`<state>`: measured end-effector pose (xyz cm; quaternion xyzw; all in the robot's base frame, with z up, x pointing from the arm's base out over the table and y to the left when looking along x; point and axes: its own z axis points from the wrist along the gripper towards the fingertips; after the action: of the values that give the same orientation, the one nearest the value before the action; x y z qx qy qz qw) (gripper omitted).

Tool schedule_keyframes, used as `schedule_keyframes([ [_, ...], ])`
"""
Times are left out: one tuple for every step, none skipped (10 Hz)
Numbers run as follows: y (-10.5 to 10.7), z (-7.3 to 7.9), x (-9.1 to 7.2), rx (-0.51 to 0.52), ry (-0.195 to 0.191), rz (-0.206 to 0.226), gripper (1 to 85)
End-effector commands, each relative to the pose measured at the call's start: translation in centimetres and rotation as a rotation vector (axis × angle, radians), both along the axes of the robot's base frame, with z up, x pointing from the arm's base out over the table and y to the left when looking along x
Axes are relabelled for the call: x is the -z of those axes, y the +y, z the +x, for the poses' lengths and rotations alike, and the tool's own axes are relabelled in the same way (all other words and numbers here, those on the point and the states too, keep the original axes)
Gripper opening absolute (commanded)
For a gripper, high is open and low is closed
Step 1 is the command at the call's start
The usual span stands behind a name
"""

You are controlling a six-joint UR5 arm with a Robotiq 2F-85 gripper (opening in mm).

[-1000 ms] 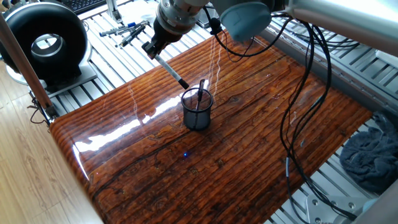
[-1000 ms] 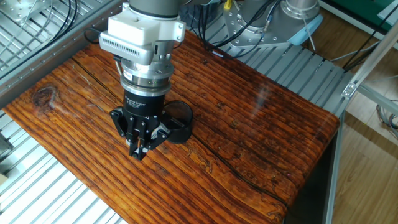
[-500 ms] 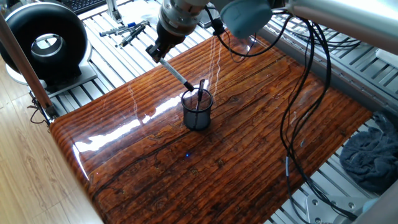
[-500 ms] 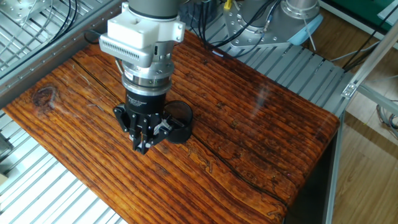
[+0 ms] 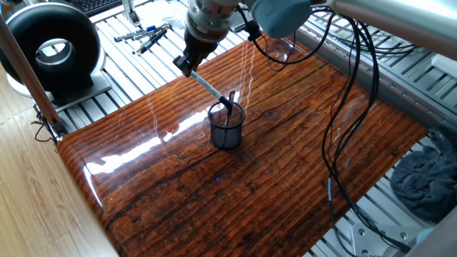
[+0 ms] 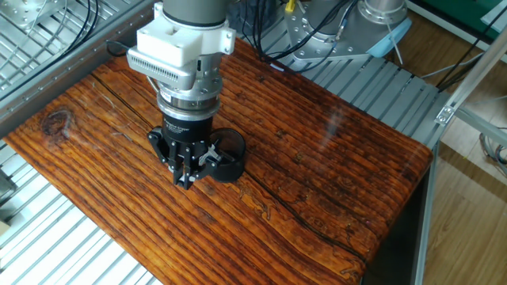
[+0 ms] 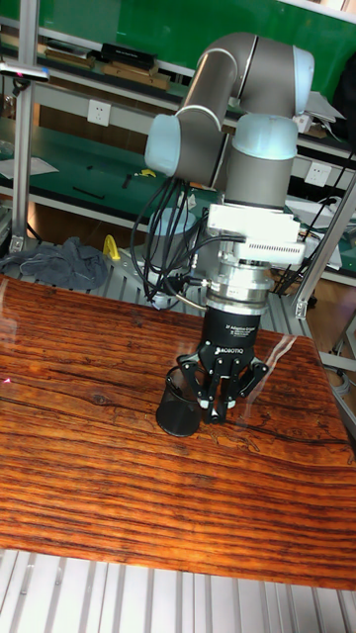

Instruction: Put the pen into the pen holder

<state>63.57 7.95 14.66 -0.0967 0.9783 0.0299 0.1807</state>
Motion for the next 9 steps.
schedule_keyframes([
  [0.1,-0.4,0.0,0.009,0.016,0.014,1.3],
  [0.2,-0.5,-0.4,0.017,0.014,0.012,1.3],
  [0.3,-0.7,-1.0,0.022,0.005,0.014,1.3],
  [0.5,-0.5,-1.5,0.024,-0.011,0.028,1.3],
  [0.9,0.0,-1.7,0.021,-0.032,0.044,1.3],
  [1.4,0.8,-2.2,0.010,-0.068,0.053,1.3],
  [1.7,1.5,-2.8,-0.004,-0.105,0.049,1.3],
  [1.9,1.8,-3.4,-0.016,-0.129,0.044,1.3],
  [2.2,2.0,-3.9,-0.034,-0.151,0.037,1.3],
])
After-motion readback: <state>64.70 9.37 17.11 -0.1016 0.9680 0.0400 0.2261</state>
